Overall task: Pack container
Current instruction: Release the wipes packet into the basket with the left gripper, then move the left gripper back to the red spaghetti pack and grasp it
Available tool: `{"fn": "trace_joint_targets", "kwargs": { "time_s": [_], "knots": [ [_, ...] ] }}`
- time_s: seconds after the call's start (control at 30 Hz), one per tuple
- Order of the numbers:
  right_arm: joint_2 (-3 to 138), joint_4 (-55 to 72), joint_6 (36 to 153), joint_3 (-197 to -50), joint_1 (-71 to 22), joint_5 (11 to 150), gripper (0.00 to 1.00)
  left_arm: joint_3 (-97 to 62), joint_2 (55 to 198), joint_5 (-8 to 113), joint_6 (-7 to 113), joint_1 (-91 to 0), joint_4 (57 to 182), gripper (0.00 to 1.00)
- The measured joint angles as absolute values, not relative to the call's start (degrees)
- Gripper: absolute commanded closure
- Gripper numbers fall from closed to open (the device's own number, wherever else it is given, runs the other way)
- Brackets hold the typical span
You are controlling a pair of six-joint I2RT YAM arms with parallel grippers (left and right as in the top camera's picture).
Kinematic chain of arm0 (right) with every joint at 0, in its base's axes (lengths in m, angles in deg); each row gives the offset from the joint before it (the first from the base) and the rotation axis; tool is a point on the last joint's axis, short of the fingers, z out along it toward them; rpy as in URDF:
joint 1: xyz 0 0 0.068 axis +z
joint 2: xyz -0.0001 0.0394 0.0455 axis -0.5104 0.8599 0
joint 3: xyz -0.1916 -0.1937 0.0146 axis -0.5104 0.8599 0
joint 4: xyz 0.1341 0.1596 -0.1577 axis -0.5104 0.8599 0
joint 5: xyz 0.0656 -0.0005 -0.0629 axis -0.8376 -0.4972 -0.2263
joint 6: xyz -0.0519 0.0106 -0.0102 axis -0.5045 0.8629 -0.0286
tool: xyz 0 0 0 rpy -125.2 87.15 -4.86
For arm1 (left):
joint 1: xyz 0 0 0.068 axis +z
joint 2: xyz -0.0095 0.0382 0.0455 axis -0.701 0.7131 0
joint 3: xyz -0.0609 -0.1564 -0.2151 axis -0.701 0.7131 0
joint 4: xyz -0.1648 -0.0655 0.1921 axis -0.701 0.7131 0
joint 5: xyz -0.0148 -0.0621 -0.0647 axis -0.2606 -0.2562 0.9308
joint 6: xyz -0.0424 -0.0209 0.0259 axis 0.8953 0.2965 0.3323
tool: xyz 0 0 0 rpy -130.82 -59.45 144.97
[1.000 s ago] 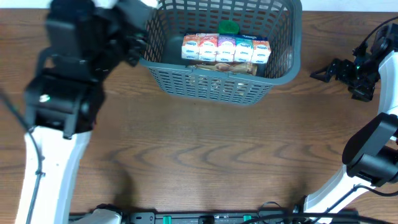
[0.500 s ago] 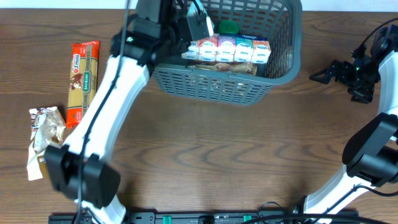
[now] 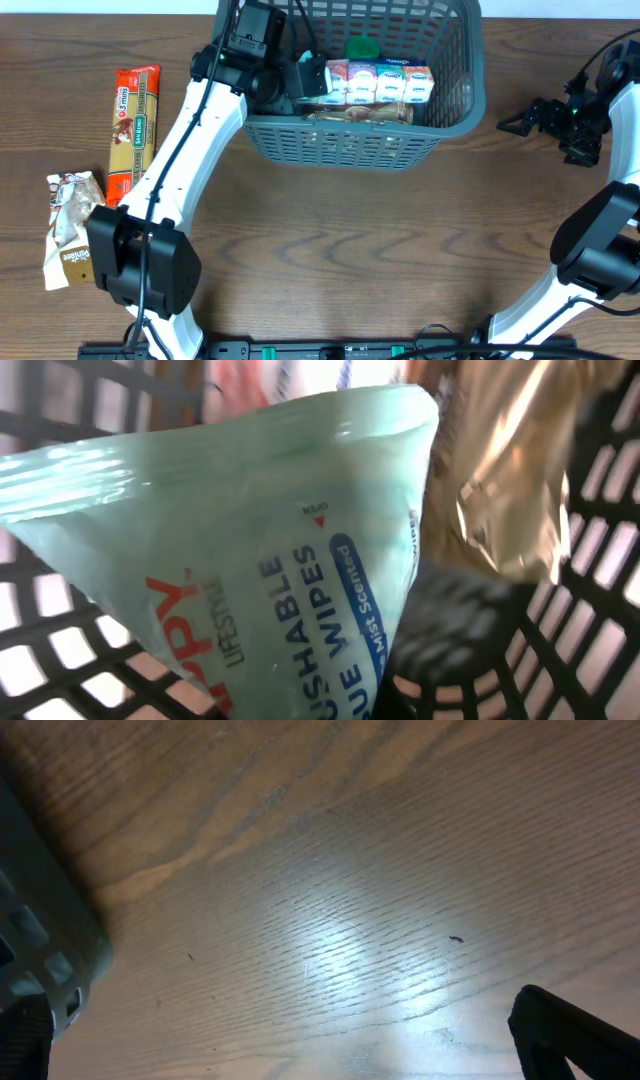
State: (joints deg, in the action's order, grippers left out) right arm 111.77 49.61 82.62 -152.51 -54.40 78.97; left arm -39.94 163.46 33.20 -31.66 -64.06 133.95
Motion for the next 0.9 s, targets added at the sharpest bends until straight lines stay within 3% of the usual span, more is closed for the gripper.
{"fn": "trace_joint_targets", "kwargs": {
  "time_s": [0.17,0.27,0.3,0.33,0.37,0.4,0.9],
  "knots": [
    [111.77,49.61,82.62,-152.51,-54.4,78.95,0.01,-39.94,163.46,33.2,-31.64,-64.02,138.17,0.93],
    [111.77,49.61,82.62,-152.51,-54.4,78.95,0.01,-39.94,163.46,33.18,-31.62,-64.0,138.41,0.89],
    [111.77,49.61,82.59,-152.51,-54.4,78.95,0.01,-39.94,163.46,33.18,-31.64,-64.0,138.41,0.84],
    [111.77,49.61,82.59,-152.51,-54.4,78.95,0.01,-39.94,163.46,33.15,-31.6,-64.0,138.43,0.67],
    [111.77,49.61,82.59,-152.51,-54.4,78.95,0.01,-39.94,163.46,33.15,-31.84,-64.0,138.41,0.17],
    [111.77,49.61,82.59,-152.51,-54.4,78.95,0.01,-39.94,163.46,33.15,-31.68,-64.0,138.39,0.02],
    [111.77,49.63,82.59,-152.51,-54.4,78.93,0.01,-44.51,163.46,27.4,-24.78,-63.73,133.75,0.02]
  ]
}}
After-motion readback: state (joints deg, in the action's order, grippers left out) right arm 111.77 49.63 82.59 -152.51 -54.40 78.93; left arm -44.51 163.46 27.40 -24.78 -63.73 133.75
